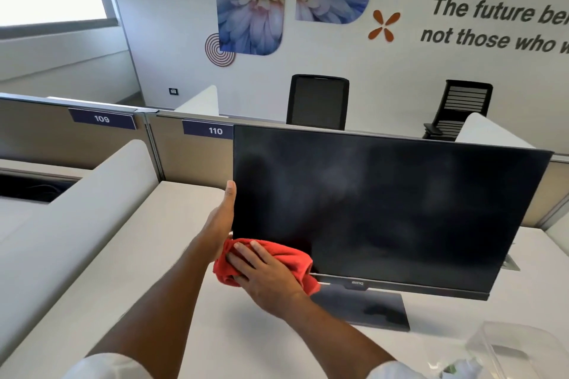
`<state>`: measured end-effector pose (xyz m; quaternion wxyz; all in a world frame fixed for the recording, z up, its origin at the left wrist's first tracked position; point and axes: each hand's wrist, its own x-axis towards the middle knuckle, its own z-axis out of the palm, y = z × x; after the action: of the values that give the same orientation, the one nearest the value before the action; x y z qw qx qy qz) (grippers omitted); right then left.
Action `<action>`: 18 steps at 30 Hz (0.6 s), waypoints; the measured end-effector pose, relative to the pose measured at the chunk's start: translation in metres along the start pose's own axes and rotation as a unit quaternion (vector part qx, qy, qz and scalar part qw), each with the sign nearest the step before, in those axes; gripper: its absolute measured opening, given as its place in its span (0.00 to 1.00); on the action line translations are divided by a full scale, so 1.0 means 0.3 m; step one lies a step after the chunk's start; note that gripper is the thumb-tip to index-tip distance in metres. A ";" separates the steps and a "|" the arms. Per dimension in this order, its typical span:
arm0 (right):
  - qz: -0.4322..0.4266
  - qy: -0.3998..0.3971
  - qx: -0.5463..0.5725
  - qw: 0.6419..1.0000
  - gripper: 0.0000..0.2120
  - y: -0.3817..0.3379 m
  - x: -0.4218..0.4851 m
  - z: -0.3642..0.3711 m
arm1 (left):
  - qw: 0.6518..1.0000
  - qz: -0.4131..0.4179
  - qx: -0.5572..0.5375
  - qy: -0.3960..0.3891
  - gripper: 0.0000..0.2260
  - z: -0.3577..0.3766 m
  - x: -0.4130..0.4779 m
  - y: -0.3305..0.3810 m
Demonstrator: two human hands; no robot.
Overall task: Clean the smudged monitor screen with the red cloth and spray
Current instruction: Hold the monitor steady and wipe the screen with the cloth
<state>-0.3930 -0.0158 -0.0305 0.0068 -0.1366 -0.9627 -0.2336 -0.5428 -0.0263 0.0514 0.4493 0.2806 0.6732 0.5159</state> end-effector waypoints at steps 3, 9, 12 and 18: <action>-0.007 -0.006 -0.008 1.000 0.27 -0.002 -0.016 0.028 | 1.000 -0.011 0.007 0.020 0.46 0.008 0.008 -0.004; -0.041 0.007 -0.016 0.999 0.22 0.016 -0.111 0.081 | 0.999 -0.009 -0.001 0.030 0.46 0.030 0.021 0.004; -0.044 0.027 -0.019 0.999 0.17 0.036 -0.190 0.116 | 0.999 -0.020 -0.001 0.040 0.46 0.026 0.025 0.000; -0.038 0.035 -0.026 0.998 0.19 0.050 -0.216 0.143 | 0.999 -0.032 0.002 0.043 0.46 0.031 0.023 0.013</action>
<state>-0.3244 -0.0006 -0.0671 0.0277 -0.0914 -0.9601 -0.2629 -0.5378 -0.0151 0.0525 0.4362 0.2373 0.7012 0.5115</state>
